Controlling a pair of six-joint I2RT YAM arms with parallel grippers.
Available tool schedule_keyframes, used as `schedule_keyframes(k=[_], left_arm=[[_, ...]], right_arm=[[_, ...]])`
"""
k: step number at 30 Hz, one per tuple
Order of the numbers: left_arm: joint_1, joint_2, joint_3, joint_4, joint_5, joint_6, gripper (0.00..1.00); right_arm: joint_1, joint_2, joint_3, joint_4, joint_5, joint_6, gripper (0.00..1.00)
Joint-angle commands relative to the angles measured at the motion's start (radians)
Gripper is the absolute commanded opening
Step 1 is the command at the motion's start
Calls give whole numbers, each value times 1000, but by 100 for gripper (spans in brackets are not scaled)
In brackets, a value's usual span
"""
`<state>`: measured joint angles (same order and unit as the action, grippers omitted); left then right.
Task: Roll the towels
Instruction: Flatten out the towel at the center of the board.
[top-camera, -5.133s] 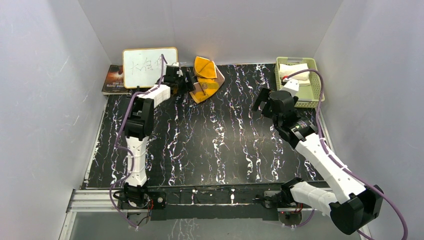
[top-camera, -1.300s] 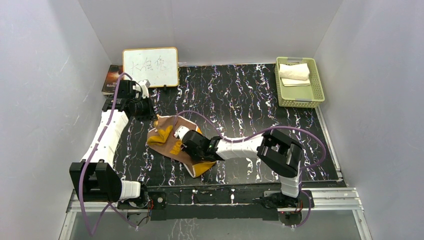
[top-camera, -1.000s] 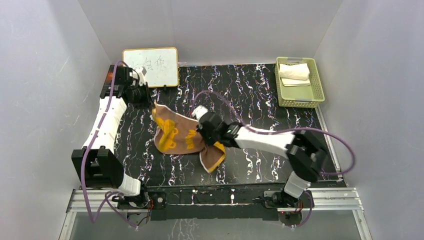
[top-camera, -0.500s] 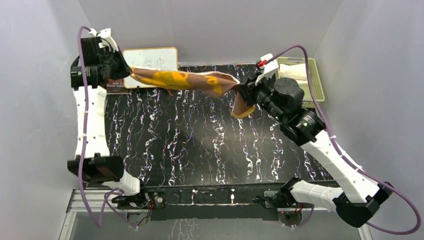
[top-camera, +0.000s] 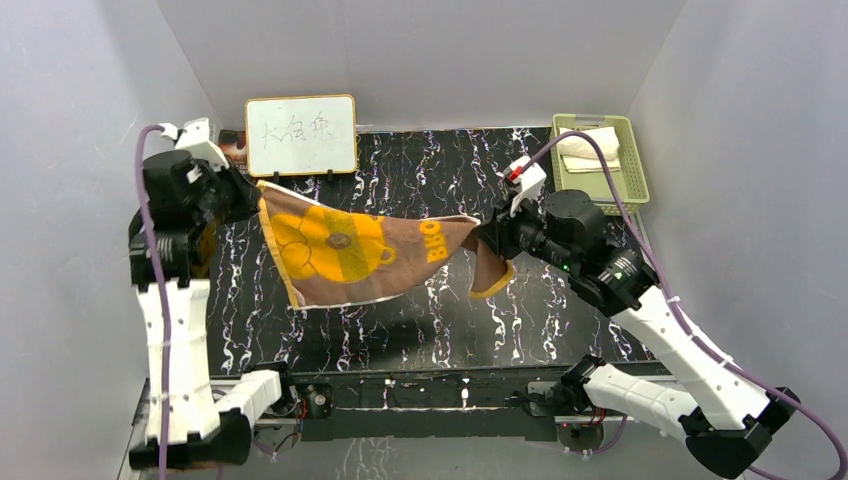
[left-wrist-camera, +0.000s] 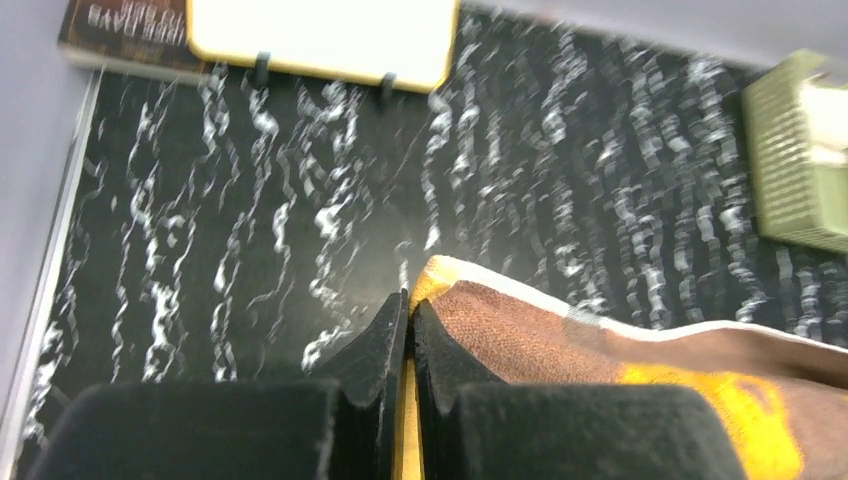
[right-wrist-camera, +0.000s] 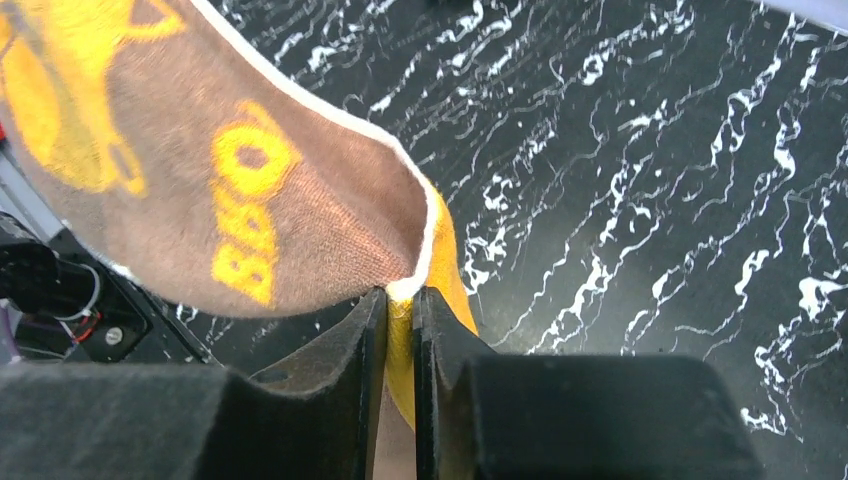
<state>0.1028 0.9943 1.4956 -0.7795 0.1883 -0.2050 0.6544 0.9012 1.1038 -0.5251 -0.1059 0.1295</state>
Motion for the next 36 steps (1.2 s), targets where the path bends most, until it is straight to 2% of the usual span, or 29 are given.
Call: schedule_keyframes(k=[1, 4, 9, 10, 12, 15, 18, 22, 27, 29, 34, 36], left_arm=[[5, 87, -6, -81, -150, 71, 0], [5, 172, 37, -84, -182, 79, 0], [21, 285, 63, -43, -158, 55, 0], [27, 302, 67, -38, -149, 54, 0], [33, 320, 68, -24, -126, 54, 0], [34, 315, 66, 7, -19, 83, 0], [34, 252, 45, 60, 79, 114, 0], [34, 166, 78, 67, 23, 136, 0], [34, 64, 151, 57, 31, 86, 0], [34, -23, 106, 72, 71, 63, 0], [7, -276, -141, 144, 168, -3, 0], [-28, -336, -166, 136, 176, -16, 0]], right_arm=[[0, -1, 12, 22, 26, -8, 14], [1, 5, -7, 27, 42, -9, 13], [-1, 52, -48, -36, 123, -25, 12], [-4, 60, -53, -48, 146, -27, 10], [-10, 66, -69, -49, 171, -23, 0], [-24, 69, -63, -19, 173, -11, 0], [-31, 91, -3, 12, 211, -15, 0], [-39, 127, 112, 72, 274, -44, 0], [-41, 144, 279, 94, 263, -27, 0], [-41, 105, 292, 88, 225, -2, 0], [-41, -71, 225, 7, 122, 73, 0], [-41, -140, 204, -32, 88, 92, 0]])
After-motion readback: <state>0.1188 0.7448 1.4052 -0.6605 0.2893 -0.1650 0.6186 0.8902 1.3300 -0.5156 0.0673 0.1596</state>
